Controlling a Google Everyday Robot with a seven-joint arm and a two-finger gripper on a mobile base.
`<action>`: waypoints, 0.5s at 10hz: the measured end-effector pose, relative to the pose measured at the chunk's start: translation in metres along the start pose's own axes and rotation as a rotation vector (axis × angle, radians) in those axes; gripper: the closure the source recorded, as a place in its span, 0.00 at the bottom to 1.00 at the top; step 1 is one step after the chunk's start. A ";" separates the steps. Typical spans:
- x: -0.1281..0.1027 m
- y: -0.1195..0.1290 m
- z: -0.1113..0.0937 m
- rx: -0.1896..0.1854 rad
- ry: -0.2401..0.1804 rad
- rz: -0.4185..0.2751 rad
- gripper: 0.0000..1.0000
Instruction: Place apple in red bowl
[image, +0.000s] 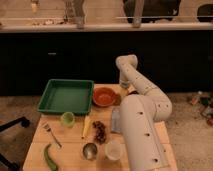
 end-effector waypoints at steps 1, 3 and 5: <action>-0.001 0.001 0.000 0.000 -0.002 -0.006 0.75; -0.002 0.002 -0.002 0.006 -0.005 -0.015 0.94; -0.002 0.003 -0.006 0.021 -0.011 -0.015 1.00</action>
